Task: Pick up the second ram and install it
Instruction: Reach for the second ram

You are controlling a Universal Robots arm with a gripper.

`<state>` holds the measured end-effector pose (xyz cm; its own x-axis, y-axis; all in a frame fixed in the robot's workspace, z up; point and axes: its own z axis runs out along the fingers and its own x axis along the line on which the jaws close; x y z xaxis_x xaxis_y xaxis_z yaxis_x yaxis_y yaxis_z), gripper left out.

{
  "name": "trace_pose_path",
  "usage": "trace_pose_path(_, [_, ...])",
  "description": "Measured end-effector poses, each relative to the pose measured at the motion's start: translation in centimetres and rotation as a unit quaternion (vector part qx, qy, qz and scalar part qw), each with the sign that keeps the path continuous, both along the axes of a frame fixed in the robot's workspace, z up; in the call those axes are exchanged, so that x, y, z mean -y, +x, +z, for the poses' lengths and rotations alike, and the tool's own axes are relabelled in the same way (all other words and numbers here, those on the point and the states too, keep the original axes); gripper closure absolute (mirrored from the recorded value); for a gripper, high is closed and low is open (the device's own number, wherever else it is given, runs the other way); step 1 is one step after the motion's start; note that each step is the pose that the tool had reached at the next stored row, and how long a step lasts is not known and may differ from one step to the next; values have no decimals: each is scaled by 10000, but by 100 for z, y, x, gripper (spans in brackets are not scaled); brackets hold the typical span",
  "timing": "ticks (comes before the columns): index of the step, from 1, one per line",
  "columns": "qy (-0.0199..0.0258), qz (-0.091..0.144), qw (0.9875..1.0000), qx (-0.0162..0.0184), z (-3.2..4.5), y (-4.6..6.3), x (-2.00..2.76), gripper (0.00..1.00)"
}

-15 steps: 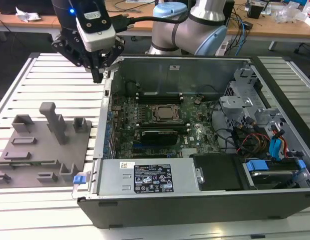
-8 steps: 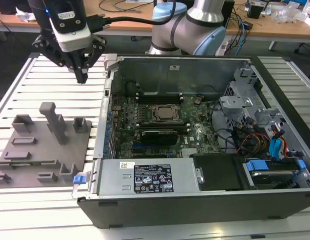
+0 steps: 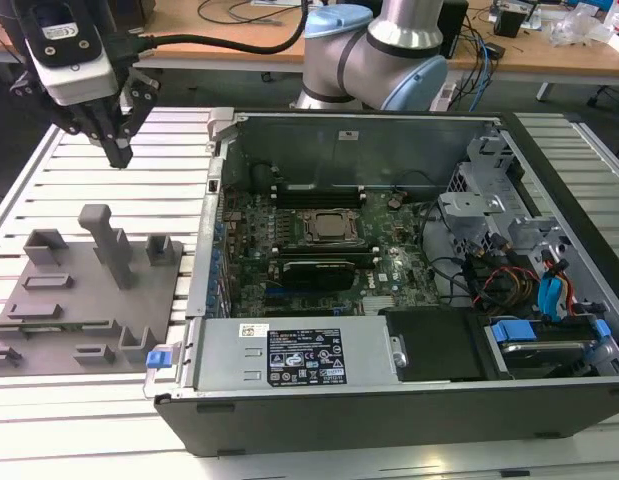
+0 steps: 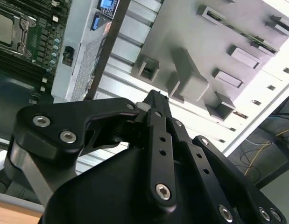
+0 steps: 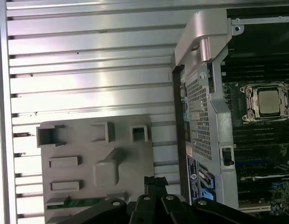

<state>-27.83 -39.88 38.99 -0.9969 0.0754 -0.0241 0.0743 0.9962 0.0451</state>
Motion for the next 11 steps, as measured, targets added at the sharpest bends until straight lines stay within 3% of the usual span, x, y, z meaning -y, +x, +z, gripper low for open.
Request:
trace_pose_path(6, [0,1,10000,0,-4,-170,0,89])
trace_pose_path(11, [0,1,10000,0,-11,-395,0,89])
